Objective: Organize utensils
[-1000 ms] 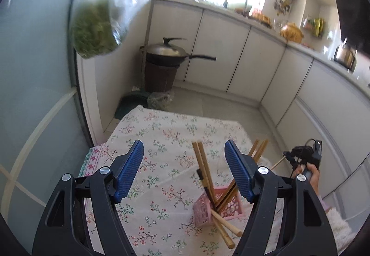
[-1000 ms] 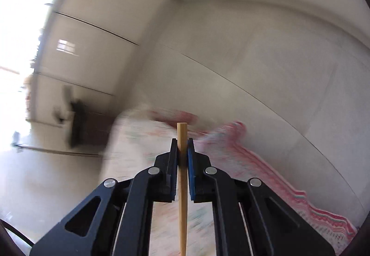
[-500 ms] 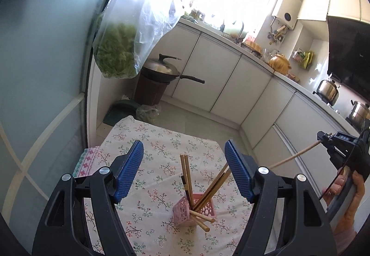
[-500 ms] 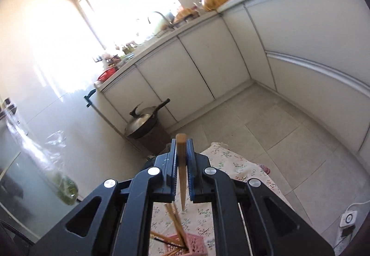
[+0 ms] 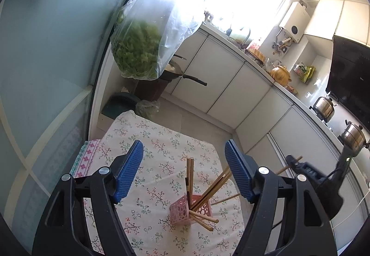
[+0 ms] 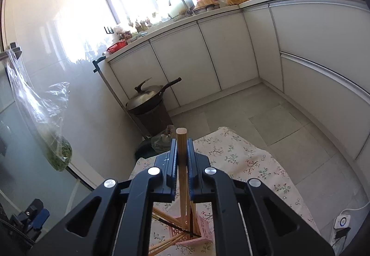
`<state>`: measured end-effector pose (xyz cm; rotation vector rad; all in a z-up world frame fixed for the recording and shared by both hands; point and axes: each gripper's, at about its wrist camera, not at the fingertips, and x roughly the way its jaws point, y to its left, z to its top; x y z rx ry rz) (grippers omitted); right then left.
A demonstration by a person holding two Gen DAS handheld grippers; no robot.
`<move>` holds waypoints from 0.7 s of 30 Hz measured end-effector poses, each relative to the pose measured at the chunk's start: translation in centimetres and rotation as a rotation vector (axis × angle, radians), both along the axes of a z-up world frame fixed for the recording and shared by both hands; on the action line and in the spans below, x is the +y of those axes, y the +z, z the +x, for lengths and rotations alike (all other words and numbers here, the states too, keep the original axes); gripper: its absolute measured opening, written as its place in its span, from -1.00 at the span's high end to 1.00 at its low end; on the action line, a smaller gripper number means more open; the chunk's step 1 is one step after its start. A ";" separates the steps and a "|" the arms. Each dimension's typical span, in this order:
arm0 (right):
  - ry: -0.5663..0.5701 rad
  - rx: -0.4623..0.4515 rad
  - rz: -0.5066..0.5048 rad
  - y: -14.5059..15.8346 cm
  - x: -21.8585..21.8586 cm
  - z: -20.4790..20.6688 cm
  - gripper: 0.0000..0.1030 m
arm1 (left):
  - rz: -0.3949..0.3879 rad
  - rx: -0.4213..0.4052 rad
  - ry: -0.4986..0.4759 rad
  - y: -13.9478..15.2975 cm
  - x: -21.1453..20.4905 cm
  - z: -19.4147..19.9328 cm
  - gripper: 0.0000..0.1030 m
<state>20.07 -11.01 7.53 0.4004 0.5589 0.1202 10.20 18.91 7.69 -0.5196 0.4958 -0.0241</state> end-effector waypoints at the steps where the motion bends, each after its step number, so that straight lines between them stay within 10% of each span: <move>1: 0.024 0.011 -0.003 -1.0 0.3 0.0 0.81 | 0.000 -0.001 0.001 0.0 0.0 -0.1 -0.39; 21: -0.049 0.019 -0.176 -1.6 0.1 -7.3 -0.09 | 0.340 -0.077 -0.043 0.6 -9.5 -2.4 -0.68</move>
